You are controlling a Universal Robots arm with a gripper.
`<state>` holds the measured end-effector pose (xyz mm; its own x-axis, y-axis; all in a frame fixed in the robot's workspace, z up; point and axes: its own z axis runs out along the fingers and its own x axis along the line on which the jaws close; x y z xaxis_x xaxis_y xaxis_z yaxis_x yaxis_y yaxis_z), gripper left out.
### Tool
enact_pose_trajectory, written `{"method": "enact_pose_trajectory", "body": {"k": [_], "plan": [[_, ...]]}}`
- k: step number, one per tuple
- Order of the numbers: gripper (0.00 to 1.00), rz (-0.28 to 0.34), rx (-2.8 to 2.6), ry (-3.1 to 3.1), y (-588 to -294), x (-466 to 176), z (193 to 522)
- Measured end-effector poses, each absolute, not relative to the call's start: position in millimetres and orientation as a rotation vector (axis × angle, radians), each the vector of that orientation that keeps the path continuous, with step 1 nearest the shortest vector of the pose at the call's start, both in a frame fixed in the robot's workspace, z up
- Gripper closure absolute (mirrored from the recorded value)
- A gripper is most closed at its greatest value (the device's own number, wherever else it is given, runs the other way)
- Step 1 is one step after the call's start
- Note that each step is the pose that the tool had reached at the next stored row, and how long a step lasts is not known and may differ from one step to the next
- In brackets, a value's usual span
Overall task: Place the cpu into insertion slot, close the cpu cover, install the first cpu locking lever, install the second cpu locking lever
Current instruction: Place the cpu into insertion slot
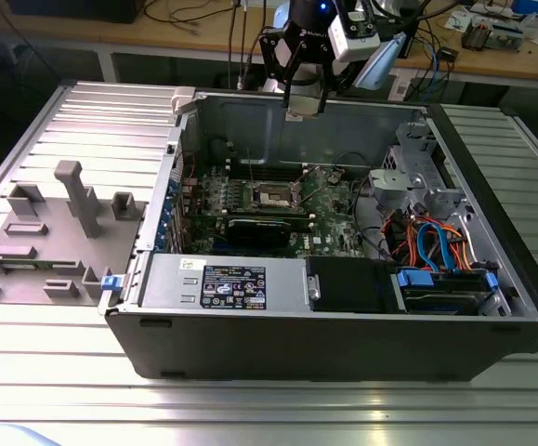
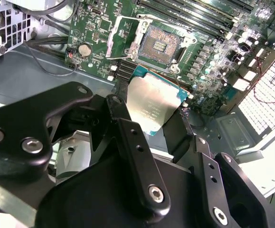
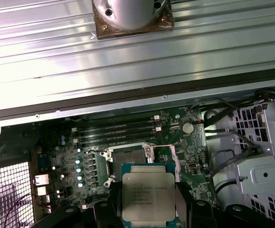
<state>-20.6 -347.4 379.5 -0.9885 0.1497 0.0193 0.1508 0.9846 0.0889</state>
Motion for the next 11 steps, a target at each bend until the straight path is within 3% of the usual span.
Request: {"method": "enact_pose_trajectory", "body": {"k": [11], "plan": [[0.46, -0.141, -0.249, -3.116, -347.4, -20.6, 379.4]]}}
